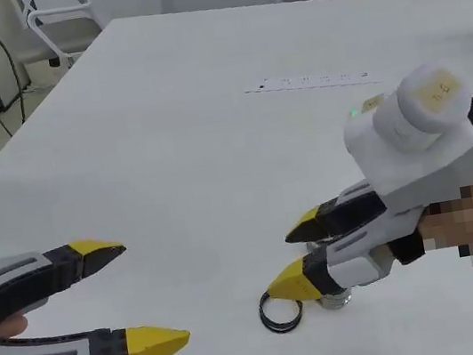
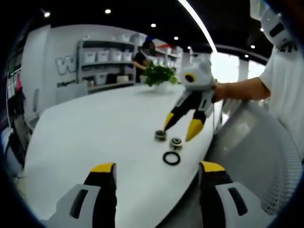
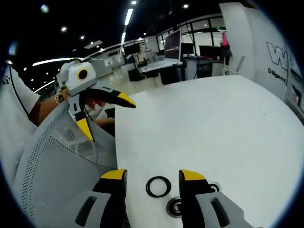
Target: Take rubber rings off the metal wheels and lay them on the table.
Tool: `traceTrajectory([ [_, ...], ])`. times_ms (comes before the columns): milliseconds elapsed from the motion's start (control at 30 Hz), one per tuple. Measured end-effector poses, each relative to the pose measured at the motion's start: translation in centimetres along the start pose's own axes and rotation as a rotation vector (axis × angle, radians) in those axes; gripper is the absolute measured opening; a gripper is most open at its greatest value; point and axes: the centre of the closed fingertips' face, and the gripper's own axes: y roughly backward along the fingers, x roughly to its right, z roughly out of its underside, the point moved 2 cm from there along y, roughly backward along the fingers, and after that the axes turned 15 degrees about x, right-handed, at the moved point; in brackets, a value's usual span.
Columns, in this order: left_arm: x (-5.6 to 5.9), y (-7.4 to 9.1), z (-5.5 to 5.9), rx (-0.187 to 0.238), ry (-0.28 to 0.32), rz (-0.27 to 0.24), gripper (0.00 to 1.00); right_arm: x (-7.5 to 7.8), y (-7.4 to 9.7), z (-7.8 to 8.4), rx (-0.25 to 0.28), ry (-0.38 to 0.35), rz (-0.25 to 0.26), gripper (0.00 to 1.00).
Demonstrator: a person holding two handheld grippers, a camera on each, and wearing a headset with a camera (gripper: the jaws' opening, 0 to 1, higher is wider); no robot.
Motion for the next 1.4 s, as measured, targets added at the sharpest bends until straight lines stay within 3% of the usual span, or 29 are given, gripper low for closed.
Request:
traceTrajectory([
  [333, 0.1, -0.1, 0.1, -0.003, 0.002, 0.011, 0.75, -0.4, 3.3, -1.9, 0.086, 0.03, 0.043, 0.49],
  [600, 0.1, -0.2, 0.2, -0.003, 0.003, 0.014, 0.76, 0.0, 6.7, -2.2, 0.151, 0.042, 0.11, 0.58],
  [700, 0.2, -0.2, 0.1, 0.001, 0.004, 0.017, 0.77, 0.5, 8.0, -2.4, 0.218, 0.072, 0.151, 0.64],
  [900, 0.2, -0.3, 0.1, -0.003, -0.002, 0.017, 0.77, 0.6, 9.8, -1.2, 0.251, 0.06, 0.188, 0.78],
  [1167, 0.2, -0.3, 0.0, 0.003, 0.002, 0.009, 0.78, 1.3, 11.3, 1.5, 0.273, -0.013, 0.261, 0.83],
  [1400, 0.1, -0.1, 0.1, 0.007, 0.009, -0.005, 0.79, 1.3, 11.5, 4.4, 0.223, -0.068, 0.304, 0.85],
])
